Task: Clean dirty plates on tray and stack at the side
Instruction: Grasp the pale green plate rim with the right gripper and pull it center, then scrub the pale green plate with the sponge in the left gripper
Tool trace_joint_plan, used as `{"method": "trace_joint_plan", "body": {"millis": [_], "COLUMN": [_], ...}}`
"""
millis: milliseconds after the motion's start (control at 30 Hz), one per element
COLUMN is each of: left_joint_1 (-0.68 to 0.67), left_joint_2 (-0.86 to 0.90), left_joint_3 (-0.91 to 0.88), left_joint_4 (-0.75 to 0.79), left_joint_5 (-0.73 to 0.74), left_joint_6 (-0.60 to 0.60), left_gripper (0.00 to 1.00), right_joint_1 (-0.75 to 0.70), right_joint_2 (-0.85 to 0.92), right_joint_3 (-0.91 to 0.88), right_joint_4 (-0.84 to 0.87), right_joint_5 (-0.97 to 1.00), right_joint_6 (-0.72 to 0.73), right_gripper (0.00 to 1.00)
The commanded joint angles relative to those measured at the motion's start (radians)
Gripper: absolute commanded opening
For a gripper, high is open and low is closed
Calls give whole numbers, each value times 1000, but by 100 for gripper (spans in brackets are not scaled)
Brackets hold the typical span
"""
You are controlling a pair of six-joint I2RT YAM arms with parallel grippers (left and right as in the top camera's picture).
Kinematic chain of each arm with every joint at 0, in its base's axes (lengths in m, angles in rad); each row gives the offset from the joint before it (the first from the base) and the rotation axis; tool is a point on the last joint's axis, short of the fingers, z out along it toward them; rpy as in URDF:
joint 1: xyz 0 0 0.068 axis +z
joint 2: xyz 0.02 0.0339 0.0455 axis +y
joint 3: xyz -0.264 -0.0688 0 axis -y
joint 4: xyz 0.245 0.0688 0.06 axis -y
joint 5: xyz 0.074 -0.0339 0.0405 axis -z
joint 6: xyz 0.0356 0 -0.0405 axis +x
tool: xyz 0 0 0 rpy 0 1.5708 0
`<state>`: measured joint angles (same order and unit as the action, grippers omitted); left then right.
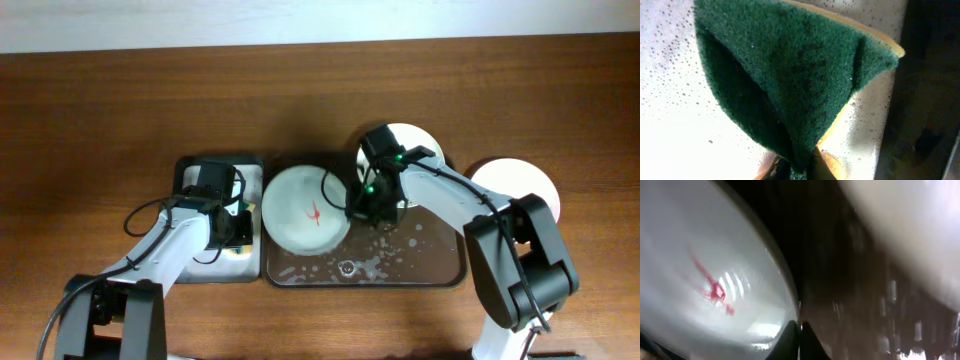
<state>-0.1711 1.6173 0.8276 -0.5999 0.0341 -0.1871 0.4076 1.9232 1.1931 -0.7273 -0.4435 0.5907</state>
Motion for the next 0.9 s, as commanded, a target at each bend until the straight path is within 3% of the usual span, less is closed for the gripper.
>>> {"method": "trace_joint_plan", "body": {"millis": [0, 33, 133, 167, 300, 500, 567, 600, 633, 700, 800, 867], "left_joint_1": [-4, -4, -4, -4, -4, -4, -4, -4, -4, -4, -4, -4], "left_joint_2": [0, 0, 0, 0, 0, 0, 0, 0, 0, 0, 0, 0], "left_joint_3": [-26, -26, -26, -26, -26, -26, -26, -26, -26, -26, -26, -26], "left_joint_4": [-3, -3, -3, -3, -3, -3, -3, -4, -3, -3, -3, -3], "left_joint_5": [11, 11, 11, 11, 11, 11, 11, 11, 11, 11, 11, 11], "left_joint_6": [-10, -10, -10, -10, -10, -10, -10, -10, -10, -10, -10, -10], "left_gripper": [0, 0, 0, 0, 0, 0, 0, 0, 0, 0, 0, 0], "right_joint_1": [7, 4, -22, -24, -21, -13, 6, 14, 14, -1, -22, -22], "right_joint_2": [-48, -53, -54, -54, -52, -26, -5, -3, -4, -4, -4, -4], "right_joint_3": [-5, -4, -4, -4, -5, -19, -19, -19, -18, -18, -18, -18], "right_joint_4": [-150, -160, -58, 28, 208, 155, 144, 140, 134, 93, -121, -184], "right_joint_5": [-80, -80, 45, 108, 142, 141, 142, 142, 140, 142, 105, 35], "right_joint_6": [-20, -43, -64, -90, -248, -262, -263, -262, -259, -178, 84, 82], "right_gripper": [4, 5, 41, 45, 44, 33, 24, 8, 4, 4, 4, 4]}}
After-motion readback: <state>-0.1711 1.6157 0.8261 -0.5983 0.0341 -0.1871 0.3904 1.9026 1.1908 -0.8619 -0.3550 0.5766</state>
